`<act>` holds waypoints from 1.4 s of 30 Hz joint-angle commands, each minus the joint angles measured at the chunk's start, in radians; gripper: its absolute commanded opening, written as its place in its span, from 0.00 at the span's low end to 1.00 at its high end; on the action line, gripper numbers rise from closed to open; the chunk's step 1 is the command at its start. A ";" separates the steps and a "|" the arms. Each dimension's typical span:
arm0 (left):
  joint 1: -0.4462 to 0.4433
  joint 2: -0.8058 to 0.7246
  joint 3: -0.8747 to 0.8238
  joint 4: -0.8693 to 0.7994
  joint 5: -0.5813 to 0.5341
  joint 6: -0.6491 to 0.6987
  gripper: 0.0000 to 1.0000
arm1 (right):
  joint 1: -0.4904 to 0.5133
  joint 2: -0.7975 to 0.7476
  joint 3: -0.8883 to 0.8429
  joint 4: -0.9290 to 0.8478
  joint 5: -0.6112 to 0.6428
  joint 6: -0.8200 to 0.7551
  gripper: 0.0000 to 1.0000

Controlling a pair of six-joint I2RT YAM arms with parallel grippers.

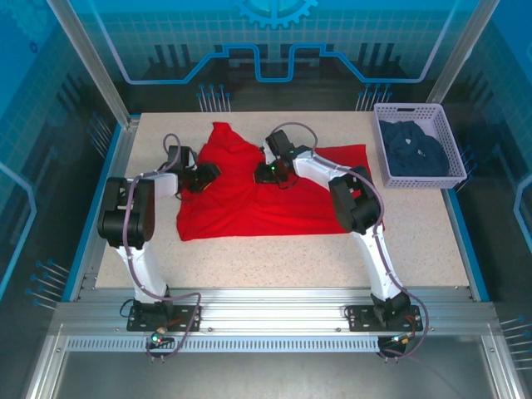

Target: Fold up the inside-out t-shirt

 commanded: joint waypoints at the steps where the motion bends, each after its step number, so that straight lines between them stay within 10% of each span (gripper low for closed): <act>1: 0.005 0.018 0.049 -0.011 0.034 -0.004 0.54 | -0.025 -0.108 -0.023 -0.016 -0.063 -0.032 0.28; 16: -0.067 -0.255 -0.170 0.033 0.065 -0.093 0.59 | -0.338 -0.625 -0.657 -0.187 0.109 -0.175 0.42; 23: -0.071 -0.312 -0.251 -0.062 0.047 -0.041 0.58 | -0.484 -0.565 -0.709 -0.244 0.253 -0.178 0.43; 42: -0.071 -0.638 -0.536 -0.213 -0.049 -0.010 0.59 | -0.495 -0.733 -0.936 -0.357 0.322 -0.106 0.44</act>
